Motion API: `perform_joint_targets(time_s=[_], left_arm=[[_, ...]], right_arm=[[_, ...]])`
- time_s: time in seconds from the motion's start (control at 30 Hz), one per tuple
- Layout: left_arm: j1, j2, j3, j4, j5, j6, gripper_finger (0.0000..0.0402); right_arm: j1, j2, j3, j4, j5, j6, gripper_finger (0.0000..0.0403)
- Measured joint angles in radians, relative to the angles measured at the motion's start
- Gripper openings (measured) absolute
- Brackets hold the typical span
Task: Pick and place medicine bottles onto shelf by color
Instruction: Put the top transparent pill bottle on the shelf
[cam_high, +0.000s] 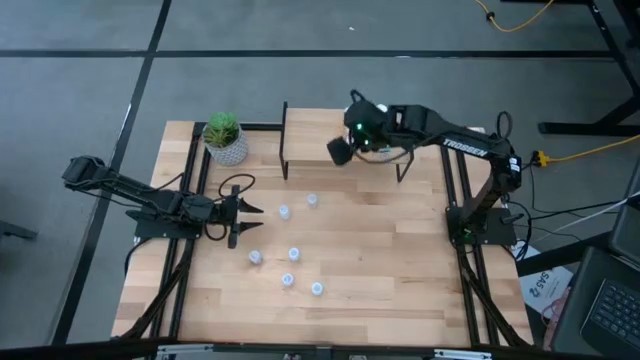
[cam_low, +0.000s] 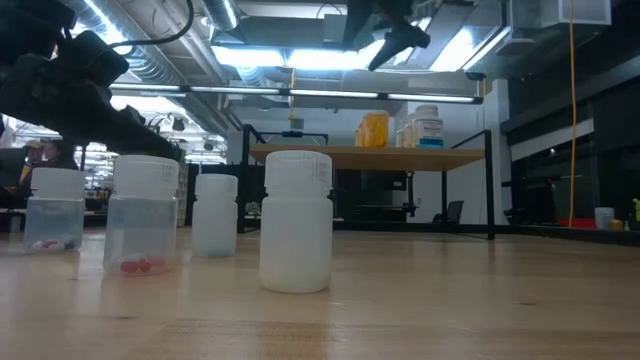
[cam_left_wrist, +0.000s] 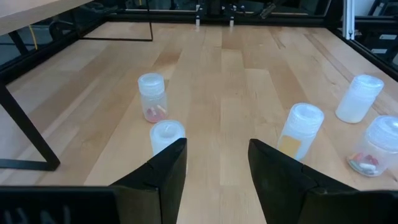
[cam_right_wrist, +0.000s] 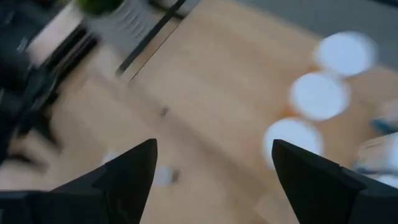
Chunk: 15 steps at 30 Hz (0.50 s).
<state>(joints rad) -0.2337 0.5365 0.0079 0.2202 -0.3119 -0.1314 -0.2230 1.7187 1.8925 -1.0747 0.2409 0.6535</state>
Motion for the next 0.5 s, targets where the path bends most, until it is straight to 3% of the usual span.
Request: perform_joint_targets(time_s=[0.27,0.5], left_arm=[[0.000,0.000,0.000,0.026,0.000,0.002,0.0165],[0.000,0.000,0.016,0.090,-0.043,-0.111,0.0165]], right_arm=[[0.139,0.000,-0.021,-0.101,-0.027,-0.183,0.0317],[0.170,0.000,-0.162,0.027,-0.037,-0.341,0.0317]])
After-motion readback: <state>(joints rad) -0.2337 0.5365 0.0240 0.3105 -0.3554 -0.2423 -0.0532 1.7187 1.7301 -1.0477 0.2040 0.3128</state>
